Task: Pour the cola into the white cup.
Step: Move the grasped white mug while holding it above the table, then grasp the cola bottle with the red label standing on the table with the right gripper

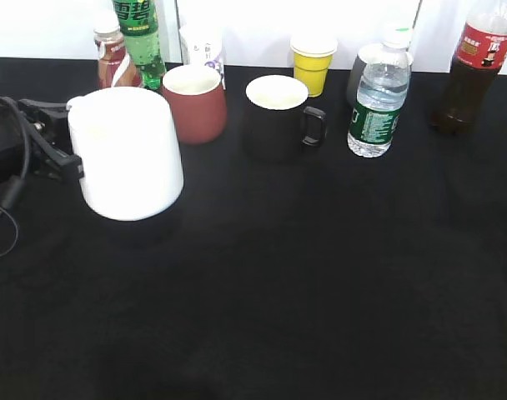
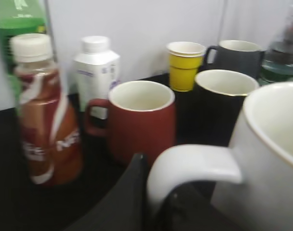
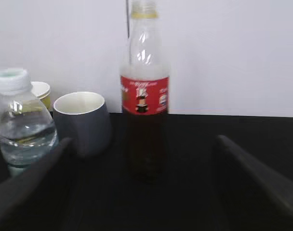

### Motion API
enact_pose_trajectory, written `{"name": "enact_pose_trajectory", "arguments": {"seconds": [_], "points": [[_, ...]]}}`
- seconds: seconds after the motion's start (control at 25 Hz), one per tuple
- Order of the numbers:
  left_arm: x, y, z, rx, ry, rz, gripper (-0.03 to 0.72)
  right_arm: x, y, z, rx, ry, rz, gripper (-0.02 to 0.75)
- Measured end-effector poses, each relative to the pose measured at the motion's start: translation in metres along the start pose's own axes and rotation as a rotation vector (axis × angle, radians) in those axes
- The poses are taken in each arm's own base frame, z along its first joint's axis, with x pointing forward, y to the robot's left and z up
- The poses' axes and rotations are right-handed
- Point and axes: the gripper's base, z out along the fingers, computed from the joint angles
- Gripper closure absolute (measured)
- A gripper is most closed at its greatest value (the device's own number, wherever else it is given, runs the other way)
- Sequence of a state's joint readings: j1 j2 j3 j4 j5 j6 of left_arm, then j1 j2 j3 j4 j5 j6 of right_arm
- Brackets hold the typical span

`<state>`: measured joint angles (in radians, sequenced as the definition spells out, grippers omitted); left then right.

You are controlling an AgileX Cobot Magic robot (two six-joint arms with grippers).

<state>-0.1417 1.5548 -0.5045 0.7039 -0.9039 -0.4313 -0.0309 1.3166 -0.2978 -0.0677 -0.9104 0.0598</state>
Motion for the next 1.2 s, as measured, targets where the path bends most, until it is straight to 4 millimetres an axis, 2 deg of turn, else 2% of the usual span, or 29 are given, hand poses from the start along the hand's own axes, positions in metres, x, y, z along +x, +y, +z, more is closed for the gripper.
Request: {"name": "enact_pose_trajectory", "arguments": {"seconds": [0.12, 0.2, 0.32, 0.44, 0.72, 1.0, 1.2], "points": [[0.0, 0.0, 0.0, 0.0, 0.001, 0.0, 0.651, 0.049, -0.002, 0.048, -0.011, 0.031, 0.016, 0.066], [0.0, 0.0, 0.0, -0.001, 0.003, 0.0, 0.651, 0.07, -0.004, 0.077, -0.011, 0.054, 0.019, 0.066], [0.0, 0.0, 0.0, -0.002, 0.003, -0.001, 0.651, 0.075, -0.007, 0.117, -0.01, 0.017, 0.017, 0.066], [0.001, 0.0, 0.0, -0.002, 0.004, -0.001, 0.651, 0.074, -0.008, 0.146, -0.007, 0.016, 0.012, 0.066], [0.007, 0.001, 0.003, 0.003, 0.015, -0.018, 0.651, 0.086, -0.011, 0.192, -0.014, 0.015, 0.011, 0.066], [0.007, 0.001, 0.003, 0.002, 0.015, -0.019, 0.651, 0.105, -0.008, 0.215, -0.06, 0.03, 0.023, 0.071], [0.007, 0.001, 0.003, 0.002, 0.015, -0.019, 0.651, 0.096, -0.008, 0.228, -0.069, 0.009, 0.014, 0.089]]}}
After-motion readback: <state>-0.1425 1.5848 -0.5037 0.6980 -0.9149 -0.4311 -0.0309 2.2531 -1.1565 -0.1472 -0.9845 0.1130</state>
